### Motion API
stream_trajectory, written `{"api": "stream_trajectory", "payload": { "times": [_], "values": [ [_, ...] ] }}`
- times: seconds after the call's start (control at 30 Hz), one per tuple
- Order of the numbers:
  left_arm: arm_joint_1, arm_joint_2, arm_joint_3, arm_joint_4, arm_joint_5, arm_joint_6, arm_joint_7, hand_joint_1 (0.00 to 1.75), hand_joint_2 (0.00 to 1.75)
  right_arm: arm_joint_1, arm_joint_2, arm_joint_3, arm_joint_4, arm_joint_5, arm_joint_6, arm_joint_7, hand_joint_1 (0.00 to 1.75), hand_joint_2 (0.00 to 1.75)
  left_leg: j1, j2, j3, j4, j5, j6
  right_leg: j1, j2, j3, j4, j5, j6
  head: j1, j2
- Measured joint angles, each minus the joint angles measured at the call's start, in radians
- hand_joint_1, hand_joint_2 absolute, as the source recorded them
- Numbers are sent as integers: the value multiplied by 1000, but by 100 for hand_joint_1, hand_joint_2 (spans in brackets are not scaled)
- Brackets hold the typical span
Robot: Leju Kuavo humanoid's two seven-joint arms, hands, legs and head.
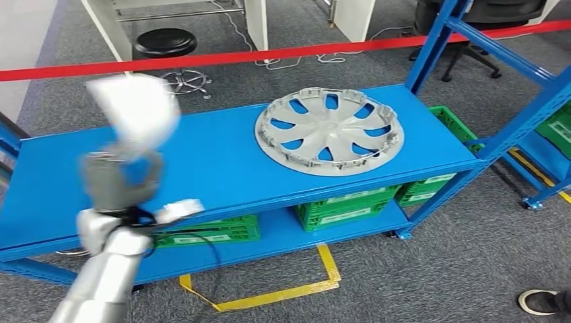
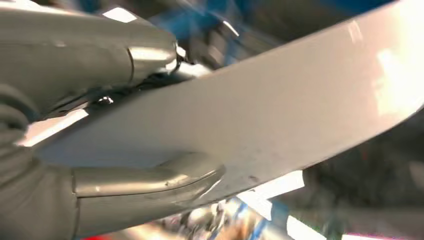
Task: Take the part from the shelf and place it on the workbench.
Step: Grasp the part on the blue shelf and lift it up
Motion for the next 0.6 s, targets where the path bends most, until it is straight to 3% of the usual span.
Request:
{"api": "stream_trajectory", "payload": {
  "times": [0.07,0.2,0.27,0.33,0.4,0.43,0.47,0.53,0.6],
  "values": [
    [35,-30,-32,-159,47,1,15,175,175,5,0,1,0,1,-6,-2,0,175,-3,-8,-2,7,-5,-6,-1,1,56,-100,30,-3,0,0],
    [114,-59,-138,-375,113,-1,18,175,175,3,4,2,0,3,-12,-8,0,175,-4,-16,-5,17,-10,-22,0,3,77,-128,29,-20,0,0],
    [146,-62,-175,-461,156,-1,18,175,175,3,7,2,0,1,-13,-8,0,175,-1,-16,-22,69,-55,-34,-4,1,79,-131,34,-29,-2,0],
    [185,-62,-222,-515,285,-2,18,175,175,4,9,3,0,-10,-17,-8,0,175,2,-16,-63,191,-128,-43,-5,-2,78,-132,36,-33,-5,0],
    [223,-58,-273,-533,437,-3,21,175,175,4,11,3,0,-22,-22,-9,0,175,3,-16,-90,282,-165,-45,-4,-3,76,-132,38,-35,-5,0],
    [235,-55,-294,-536,483,-3,23,175,175,5,12,2,0,-25,-25,-9,0,175,3,-16,-82,279,-156,-43,-3,-4,74,-132,40,-36,-5,0],
    [243,-53,-311,-542,505,-4,24,175,175,4,14,2,0,-26,-26,-10,0,175,3,-16,-57,238,-132,-39,-1,-4,71,-132,43,-37,-5,0],
    [250,-50,-341,-556,558,-4,25,175,175,4,18,2,0,-31,-35,-21,0,175,-1,-16,22,100,-76,-28,3,-4,67,-131,49,-35,-4,0],
    [259,-43,-372,-567,671,-4,24,175,175,4,22,2,0,-40,-55,-49,0,175,-5,-17,68,9,-53,-19,6,-3,62,-129,57,-27,-4,0]
  ]
}}
